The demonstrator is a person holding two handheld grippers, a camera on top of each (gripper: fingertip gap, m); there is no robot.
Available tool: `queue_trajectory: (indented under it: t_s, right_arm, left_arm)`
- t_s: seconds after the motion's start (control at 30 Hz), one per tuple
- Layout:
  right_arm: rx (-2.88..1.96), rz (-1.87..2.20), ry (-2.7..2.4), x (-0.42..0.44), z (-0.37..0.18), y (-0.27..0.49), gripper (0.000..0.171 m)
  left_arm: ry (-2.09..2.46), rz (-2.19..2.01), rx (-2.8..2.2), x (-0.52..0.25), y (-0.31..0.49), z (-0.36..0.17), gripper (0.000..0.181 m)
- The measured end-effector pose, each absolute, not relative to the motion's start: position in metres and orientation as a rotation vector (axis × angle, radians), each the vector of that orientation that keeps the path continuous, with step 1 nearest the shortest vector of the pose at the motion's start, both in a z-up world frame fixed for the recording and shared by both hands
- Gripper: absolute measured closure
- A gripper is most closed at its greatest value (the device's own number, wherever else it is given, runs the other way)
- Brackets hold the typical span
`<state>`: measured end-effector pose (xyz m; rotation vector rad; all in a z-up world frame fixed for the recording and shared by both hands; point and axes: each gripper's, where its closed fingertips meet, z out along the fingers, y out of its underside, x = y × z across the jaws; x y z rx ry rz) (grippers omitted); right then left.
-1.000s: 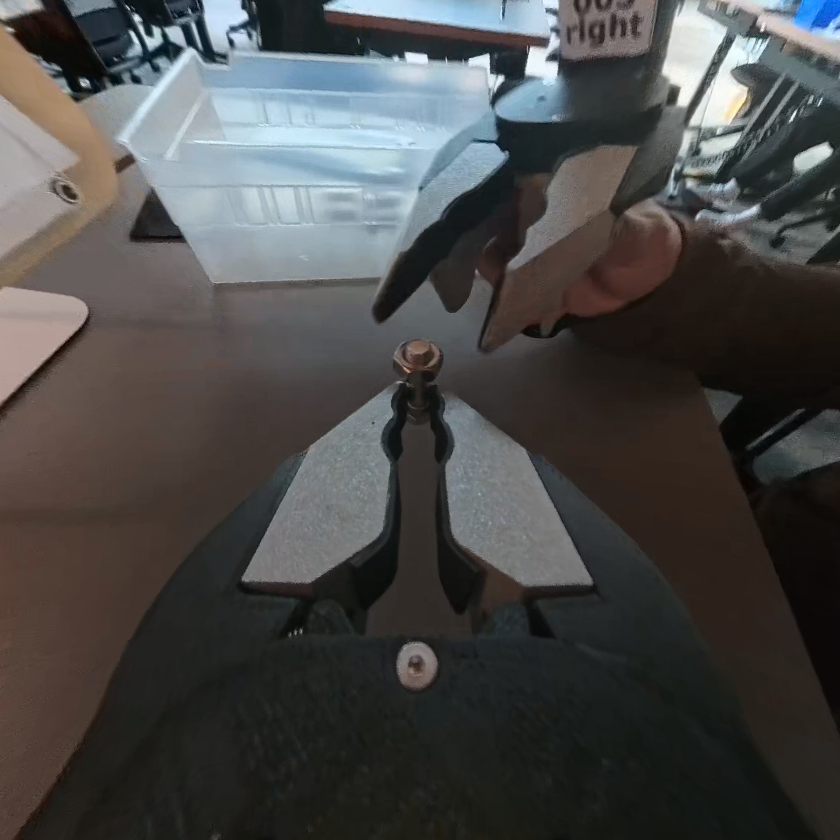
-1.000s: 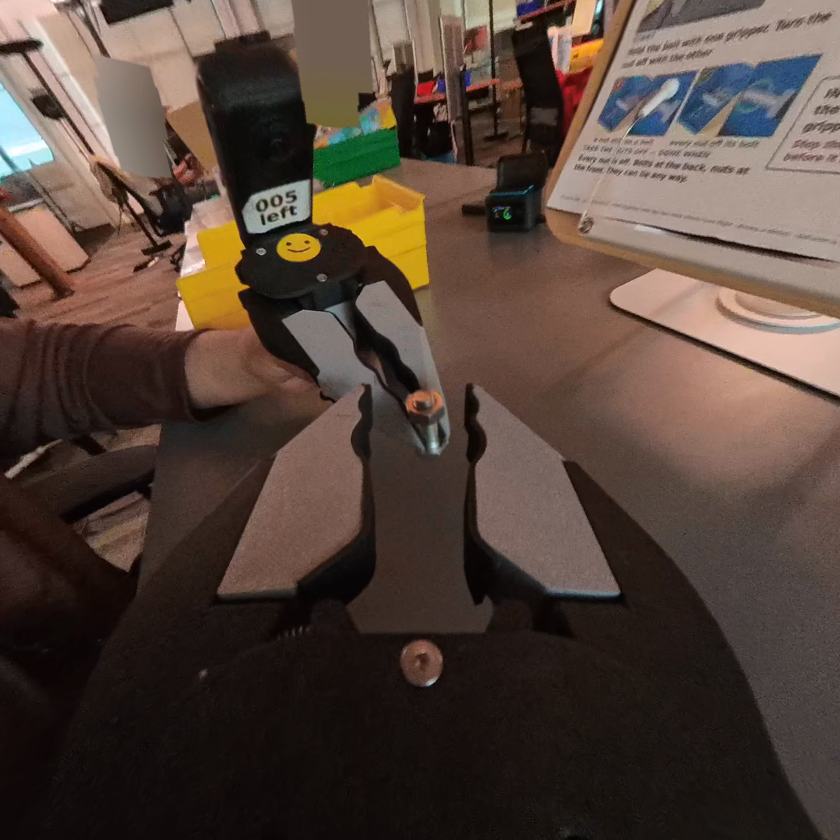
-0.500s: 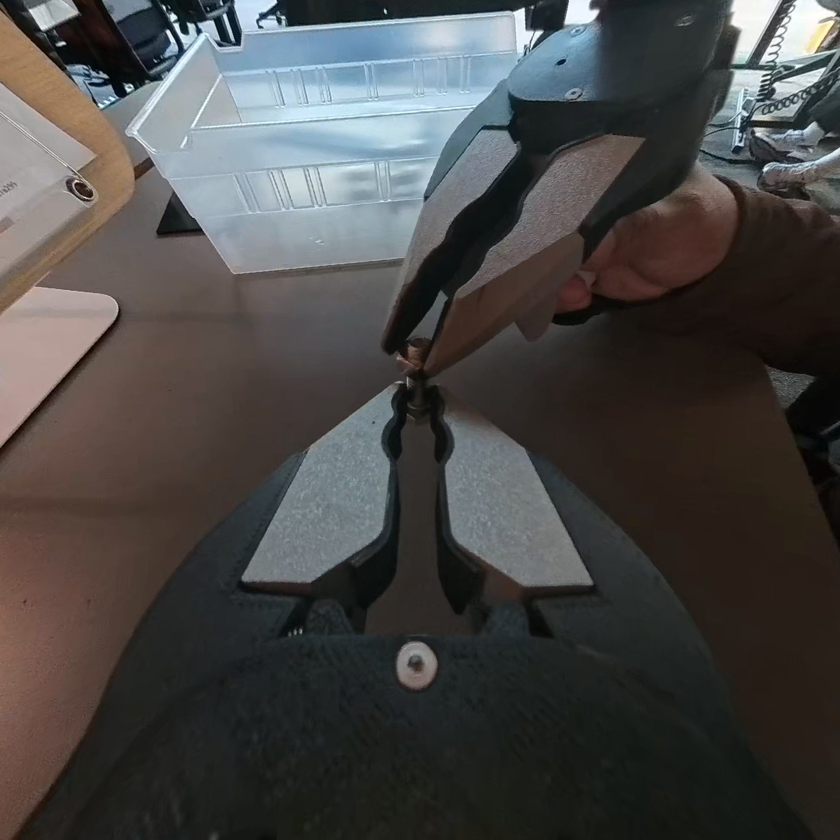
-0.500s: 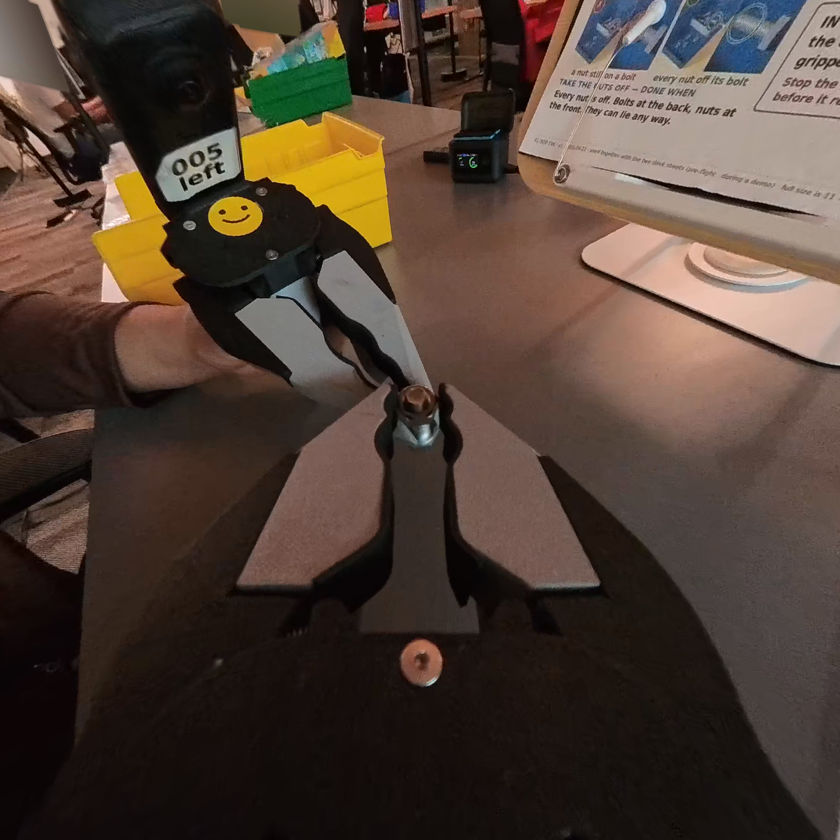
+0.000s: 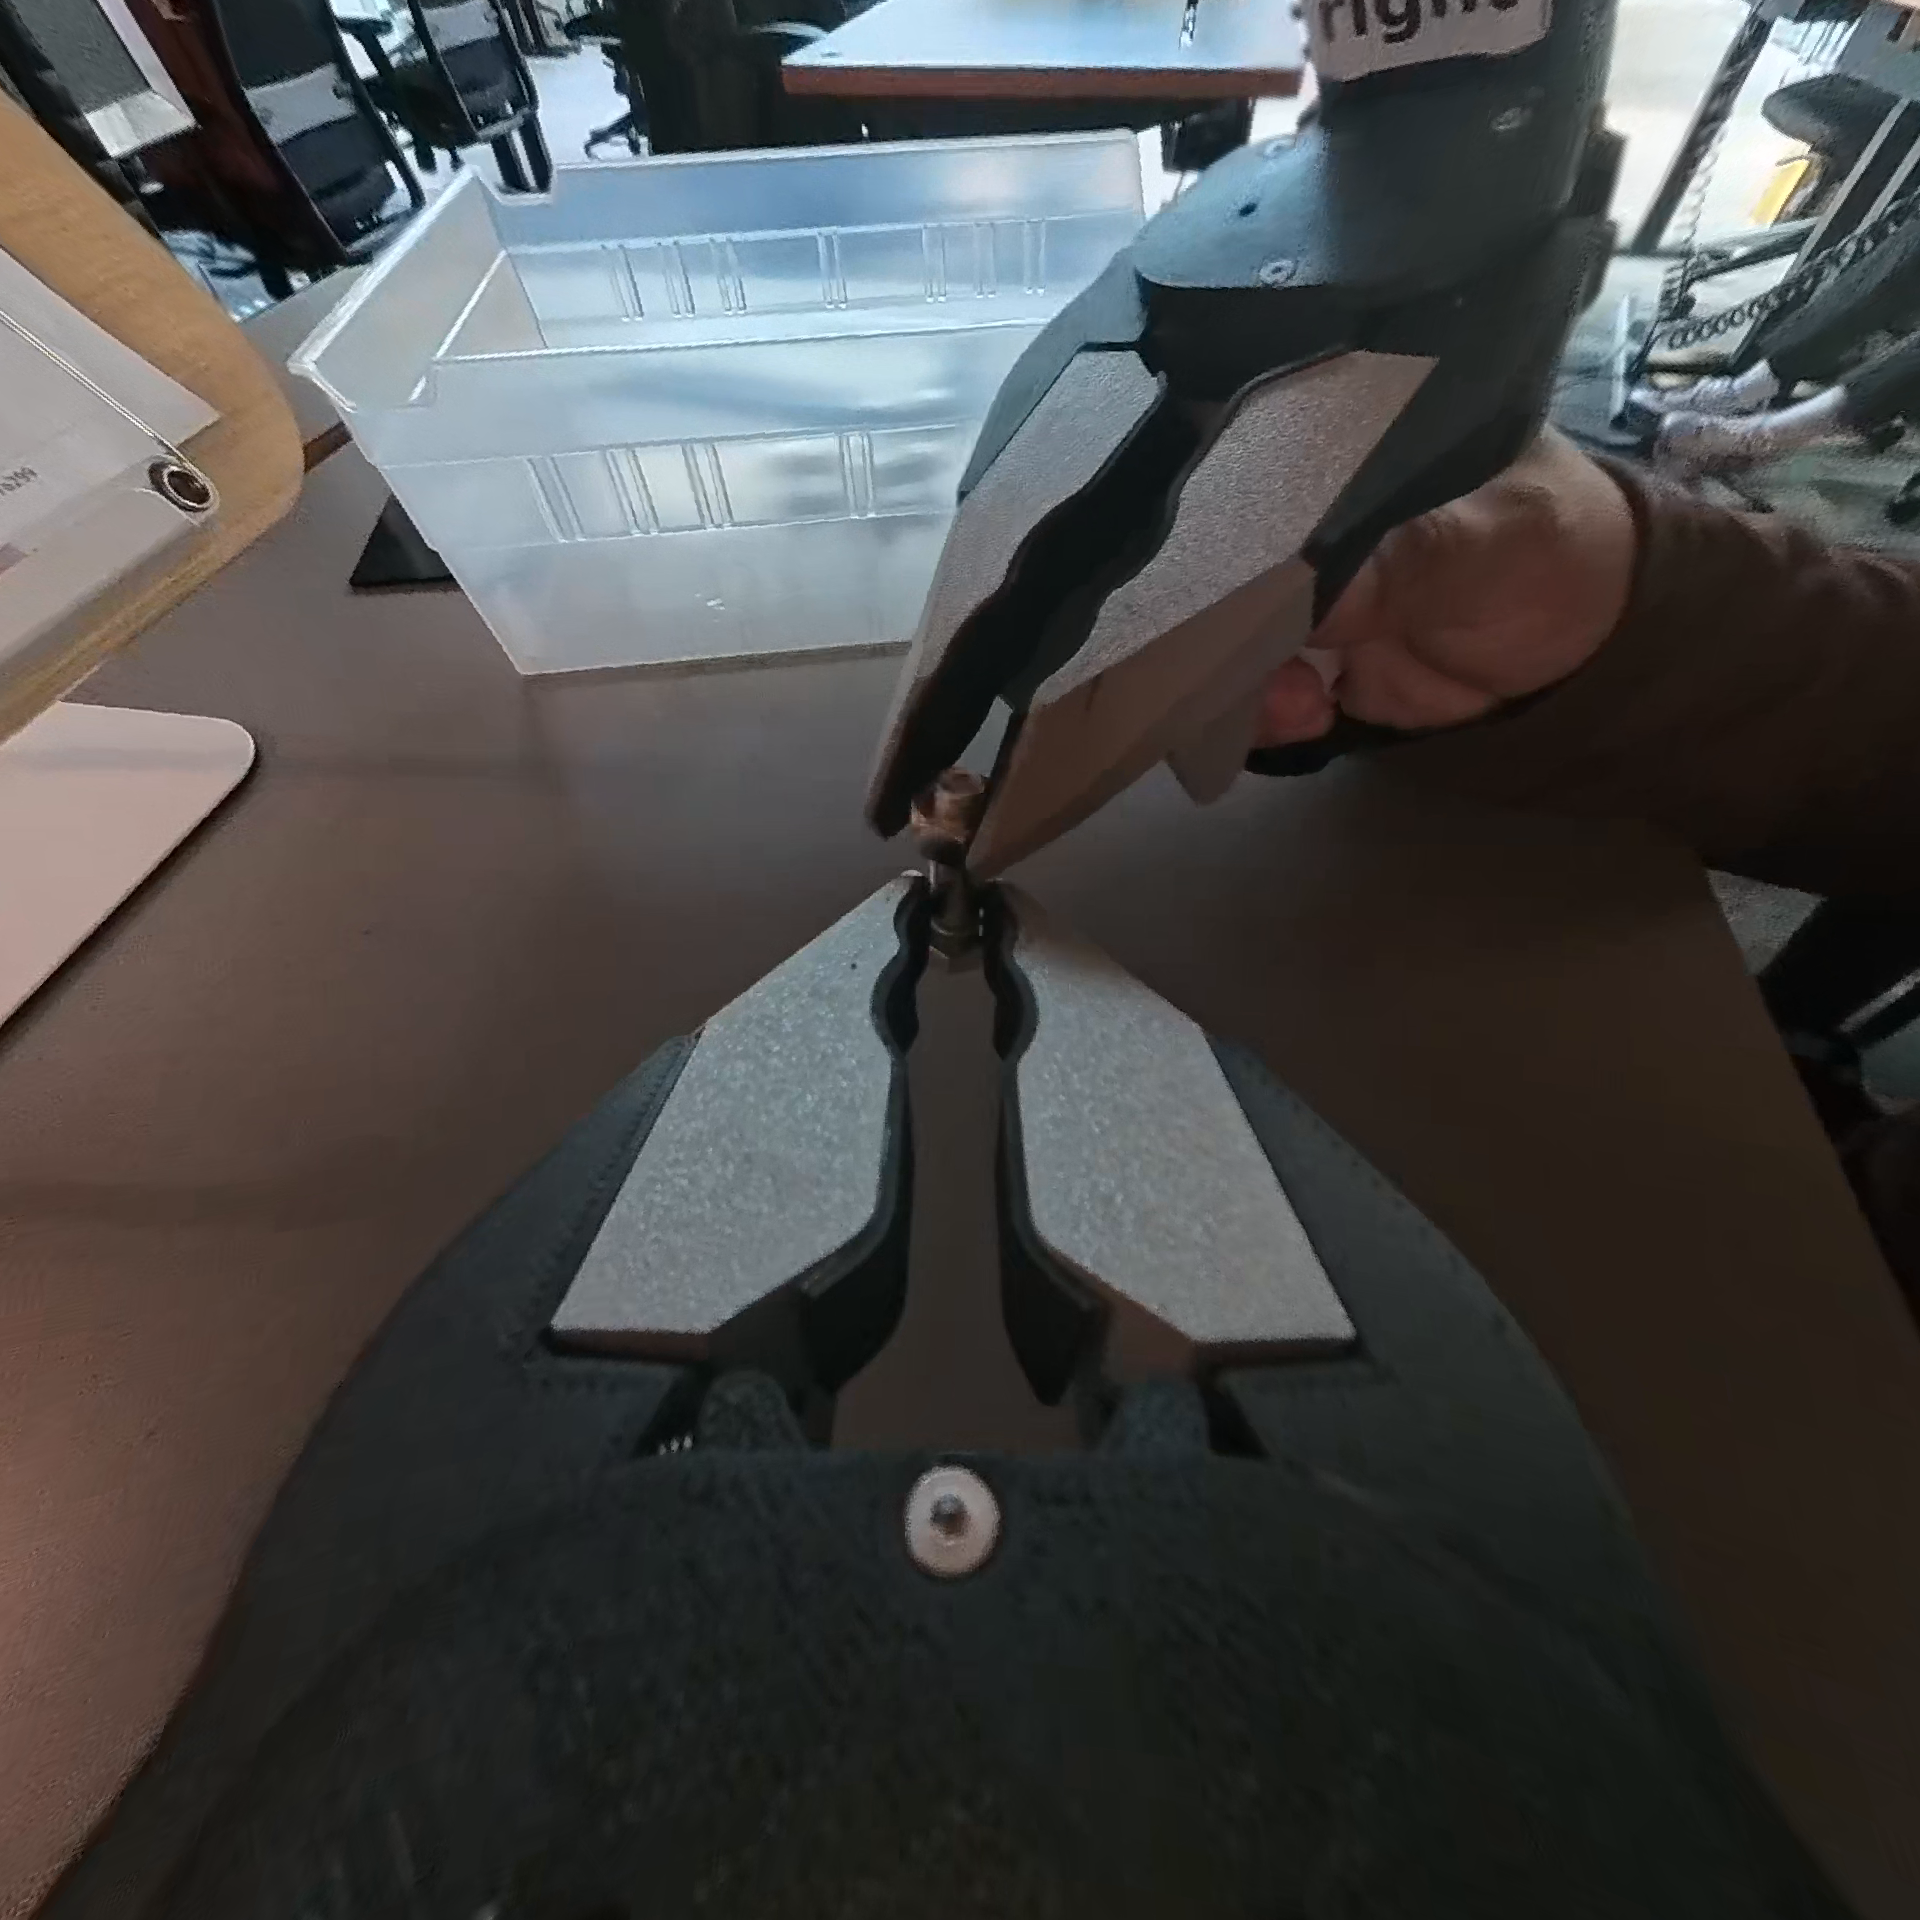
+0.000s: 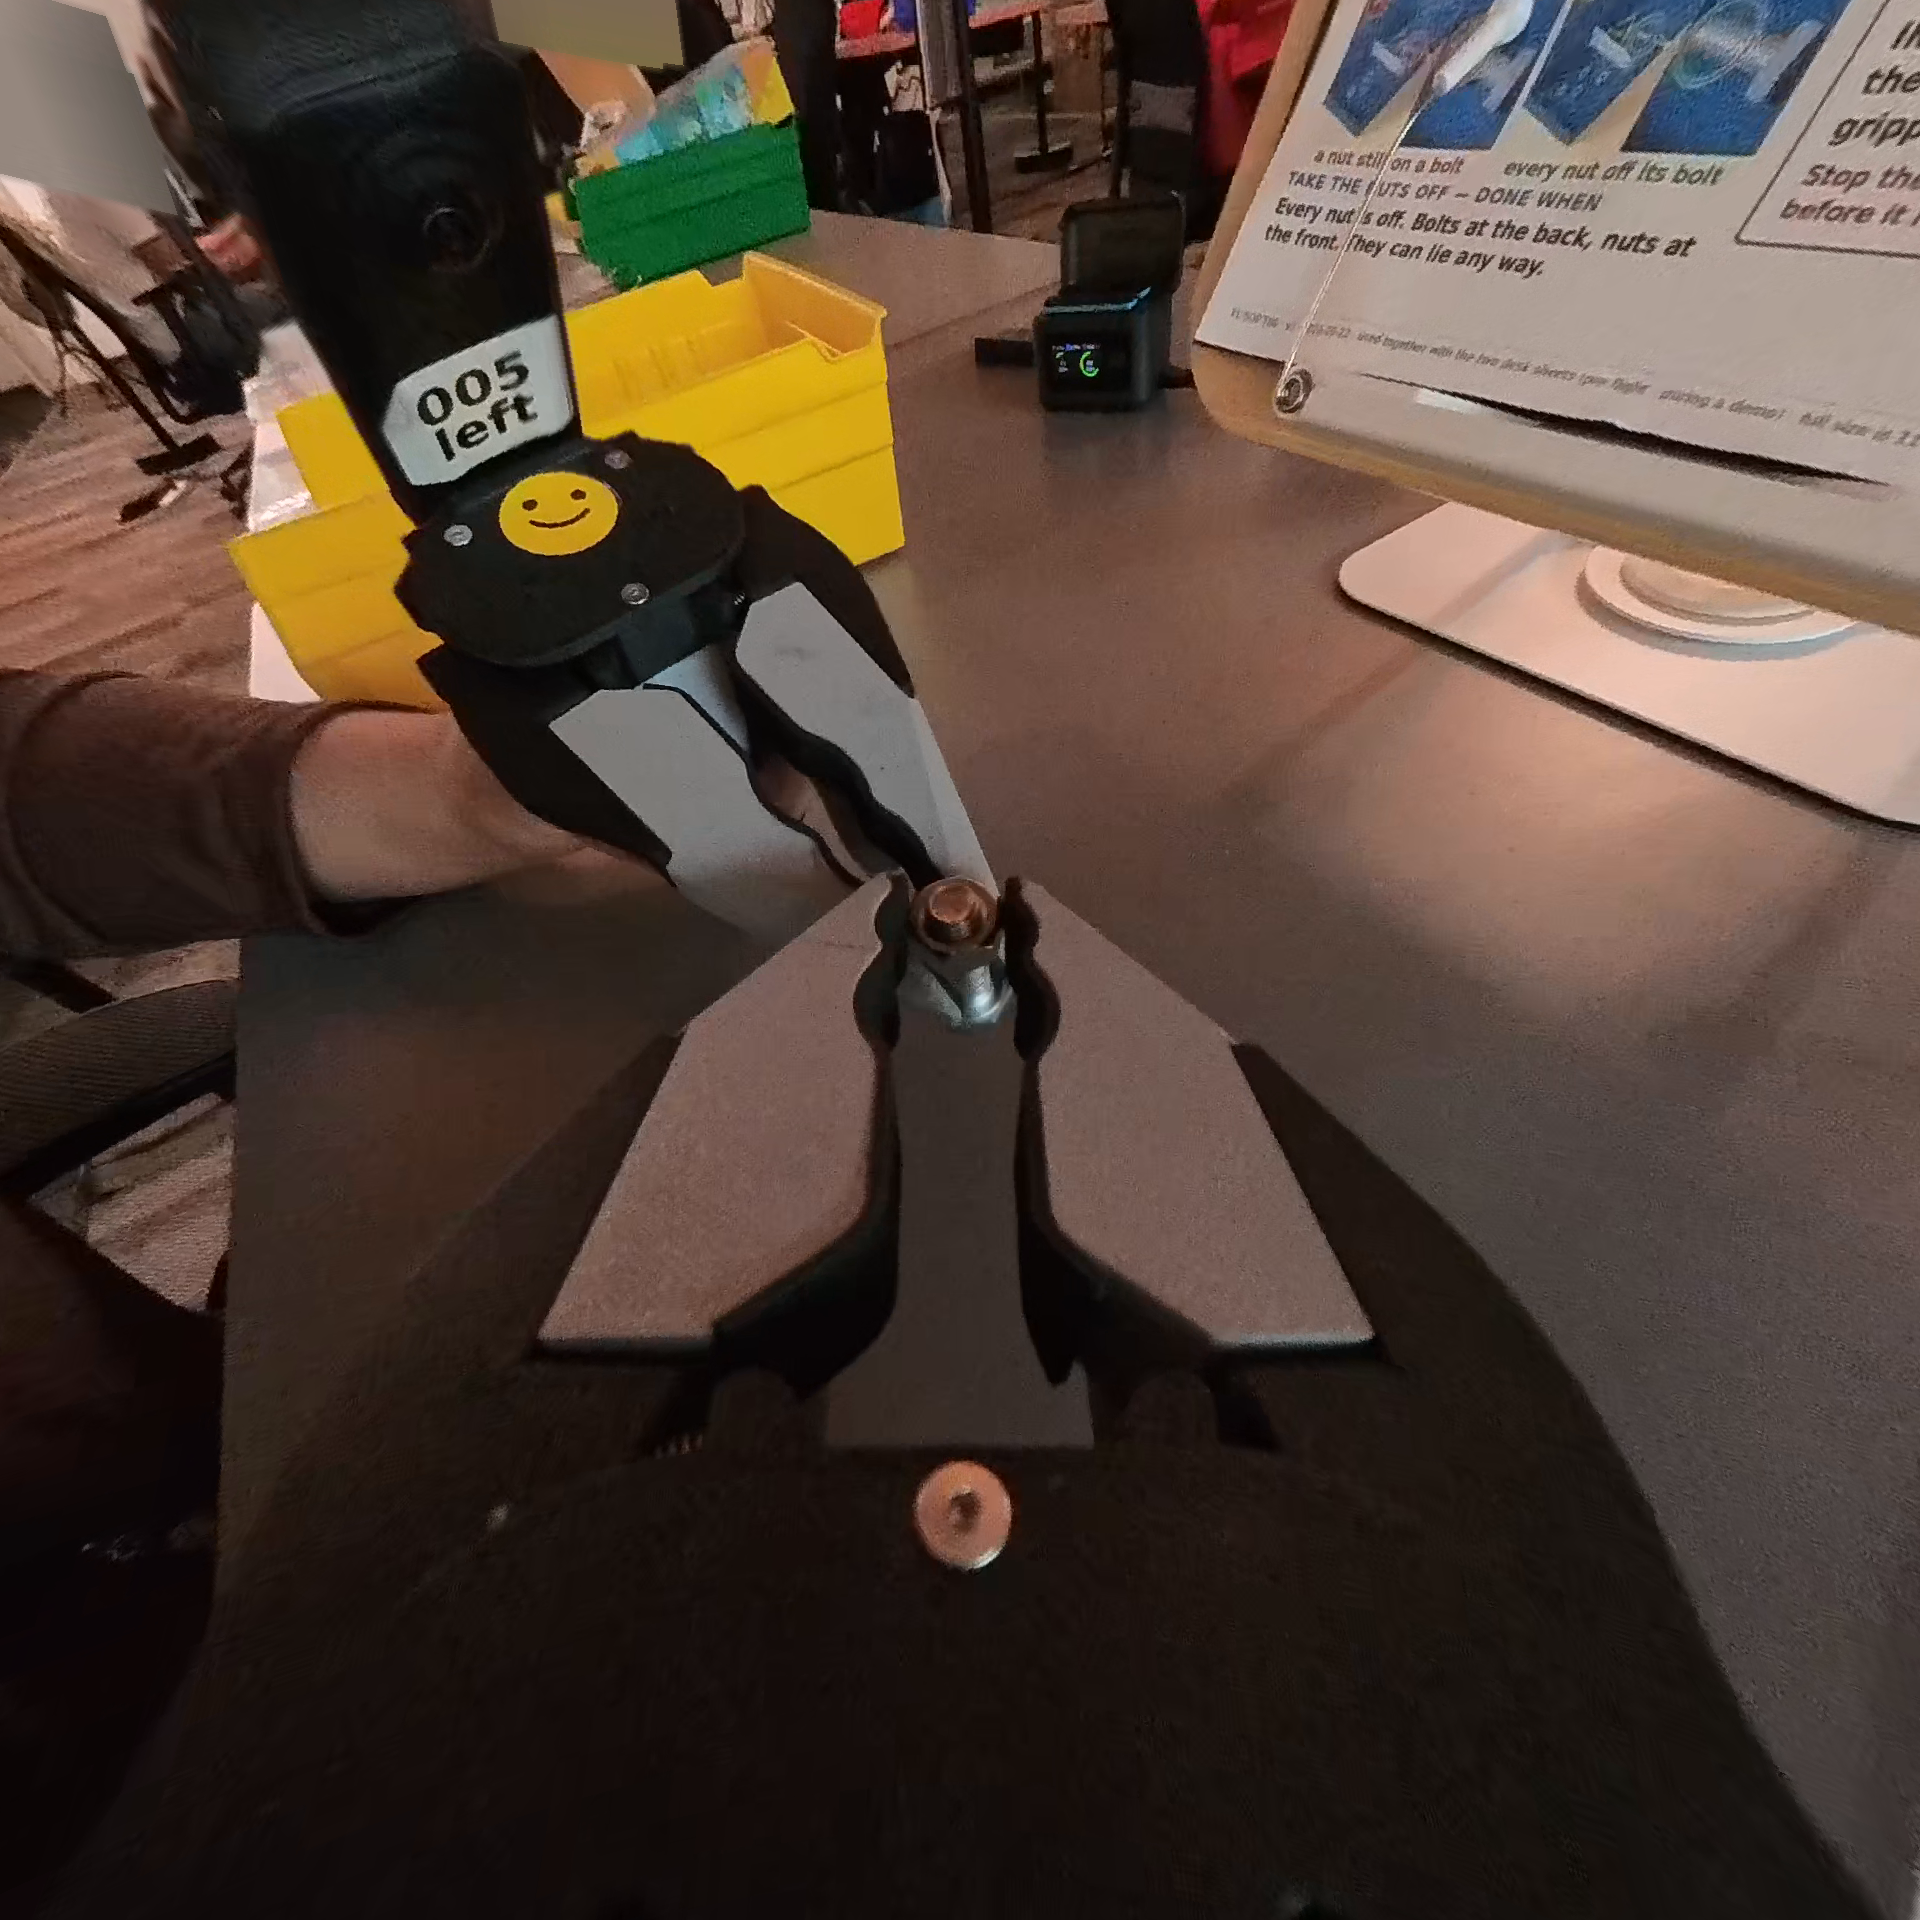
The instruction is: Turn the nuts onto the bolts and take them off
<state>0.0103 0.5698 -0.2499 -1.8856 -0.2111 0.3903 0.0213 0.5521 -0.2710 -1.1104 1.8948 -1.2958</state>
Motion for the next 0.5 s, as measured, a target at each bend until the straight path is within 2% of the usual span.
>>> queue_trajectory:
  t_s: [0.2,0.33,0.5]
  right_arm:
    - [-1.882,0.329,-0.145,0.027,-0.249,0.569,0.157]
    - [-1.855,0.306,-0.112,0.034,-0.241,0.566,0.157]
    - [-1.86,0.178,-0.065,0.042,-0.205,0.55,0.157]
  left_arm:
    - [1.876,-1.324,-1.153,0.023,0.558,-0.274,0.176]
    - [1.891,-1.297,-1.194,0.025,0.562,-0.282,0.171]
    - [1.889,-1.29,-1.208,0.025,0.563,-0.283,0.174]
